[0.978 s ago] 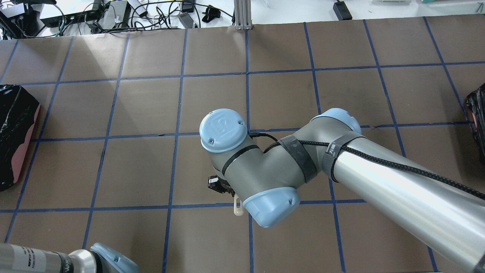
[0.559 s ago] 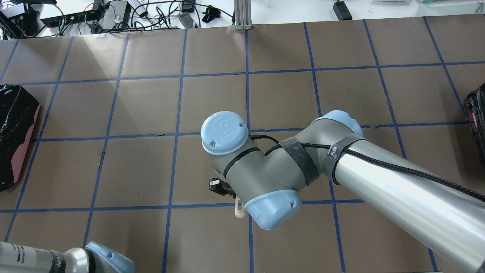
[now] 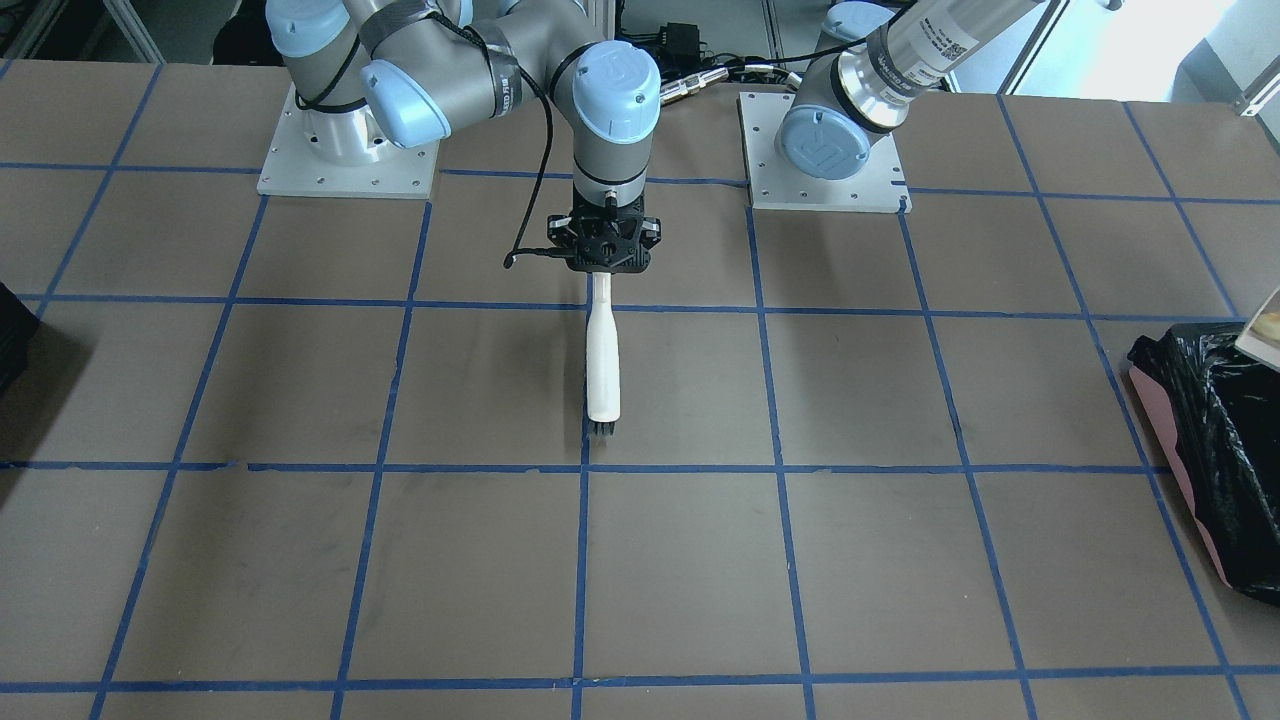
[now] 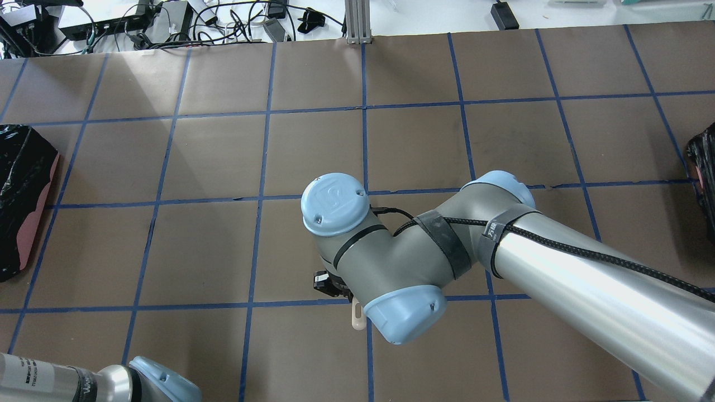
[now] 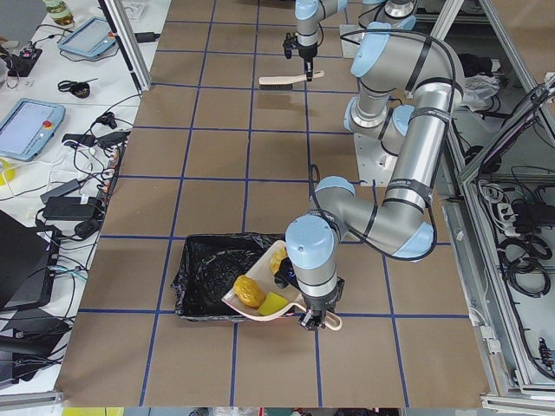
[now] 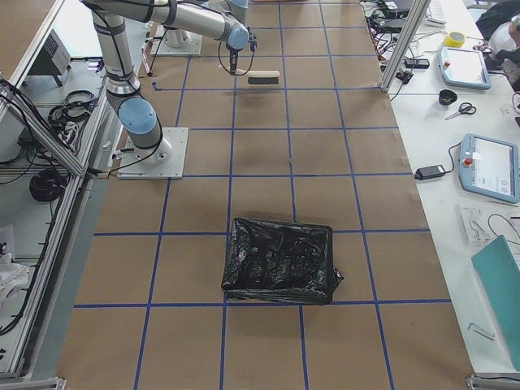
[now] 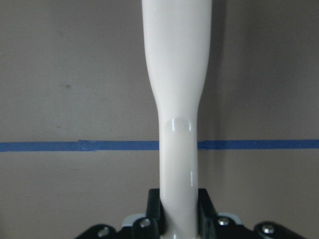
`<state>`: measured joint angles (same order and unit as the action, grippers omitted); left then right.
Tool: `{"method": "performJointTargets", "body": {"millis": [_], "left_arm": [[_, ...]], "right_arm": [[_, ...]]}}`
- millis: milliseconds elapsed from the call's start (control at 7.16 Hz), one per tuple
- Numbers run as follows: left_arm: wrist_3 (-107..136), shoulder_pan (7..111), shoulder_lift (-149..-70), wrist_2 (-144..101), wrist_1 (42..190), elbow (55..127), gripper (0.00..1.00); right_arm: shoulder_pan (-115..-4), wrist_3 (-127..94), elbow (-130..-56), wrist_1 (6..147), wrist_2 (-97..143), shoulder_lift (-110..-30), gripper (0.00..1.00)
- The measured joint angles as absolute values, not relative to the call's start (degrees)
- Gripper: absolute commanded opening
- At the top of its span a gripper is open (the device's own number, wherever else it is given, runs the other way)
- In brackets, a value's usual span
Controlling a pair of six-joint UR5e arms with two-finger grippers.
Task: Sweep and dump trash in nearest bin
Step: 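Tip the dustpan over the black trash bag with the left gripper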
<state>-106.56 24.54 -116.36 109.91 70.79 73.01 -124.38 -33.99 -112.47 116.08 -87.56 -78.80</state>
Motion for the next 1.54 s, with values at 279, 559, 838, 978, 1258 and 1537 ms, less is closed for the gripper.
{"method": "performJointTargets", "body": {"millis": [279,559,838,978,1258,1537], "left_arm": [[-105.3,28.5,-116.4,114.5,67.9,73.0,0.0],[-105.2,31.1,-116.5,117.2,64.9,73.1,0.0],[-105.8,33.3,-116.5,119.6,61.4,73.4,0.0],[-106.4,34.3,-116.4,120.3,59.6,73.6,0.0],[-107.7,35.1,-116.0,121.5,56.9,75.1,0.0],[-110.8,35.3,-115.6,122.4,50.8,77.8,0.0]], "right_arm": [[-124.4,-36.8,-112.5,115.9,-87.4,-78.7,0.0],[-124.4,-37.4,-112.8,115.7,-87.1,-78.6,0.0],[-124.4,-37.7,-113.0,115.7,-87.1,-78.6,0.0],[-124.4,-37.8,-113.1,115.7,-87.1,-78.5,0.0],[-124.4,-38.1,-113.1,115.7,-87.1,-78.4,0.07],[-124.4,-38.1,-113.1,115.8,-87.2,-78.3,0.28]]}}
